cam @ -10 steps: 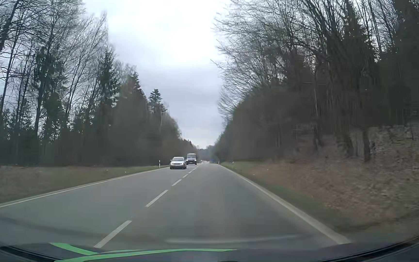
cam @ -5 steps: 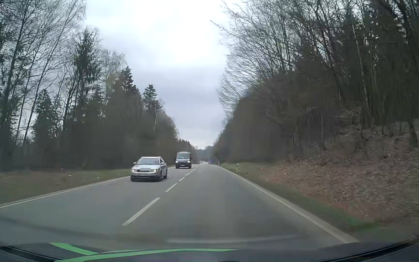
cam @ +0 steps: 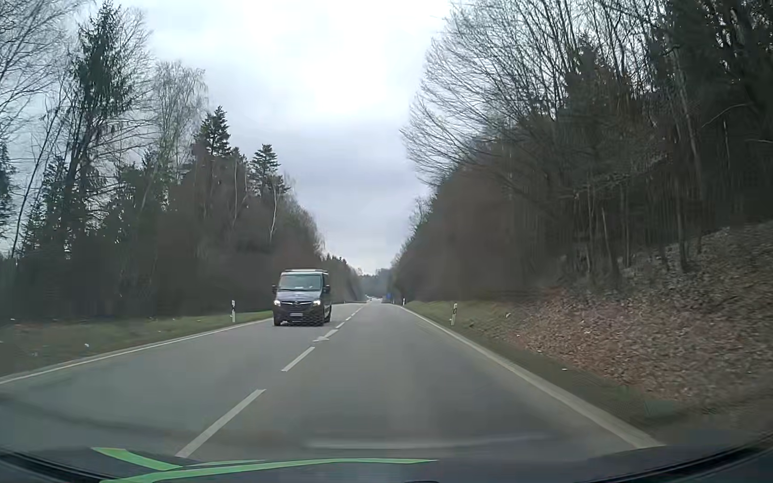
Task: Follow the waypoints while adhering to traffic rules and regulations
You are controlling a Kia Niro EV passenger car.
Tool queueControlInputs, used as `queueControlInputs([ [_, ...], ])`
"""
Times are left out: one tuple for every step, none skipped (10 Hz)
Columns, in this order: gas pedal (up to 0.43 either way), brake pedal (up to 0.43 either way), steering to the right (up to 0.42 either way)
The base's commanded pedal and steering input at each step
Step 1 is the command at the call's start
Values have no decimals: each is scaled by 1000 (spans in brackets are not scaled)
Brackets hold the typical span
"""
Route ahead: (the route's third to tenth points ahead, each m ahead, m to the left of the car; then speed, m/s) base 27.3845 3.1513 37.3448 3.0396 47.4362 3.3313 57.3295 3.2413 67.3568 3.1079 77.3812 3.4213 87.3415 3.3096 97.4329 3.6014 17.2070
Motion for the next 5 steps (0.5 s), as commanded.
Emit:
queueControlInputs([
  [339,0,2],
  [339,0,1],
  [339,0,1],
  [339,0,0],
  [339,0,-1],
])
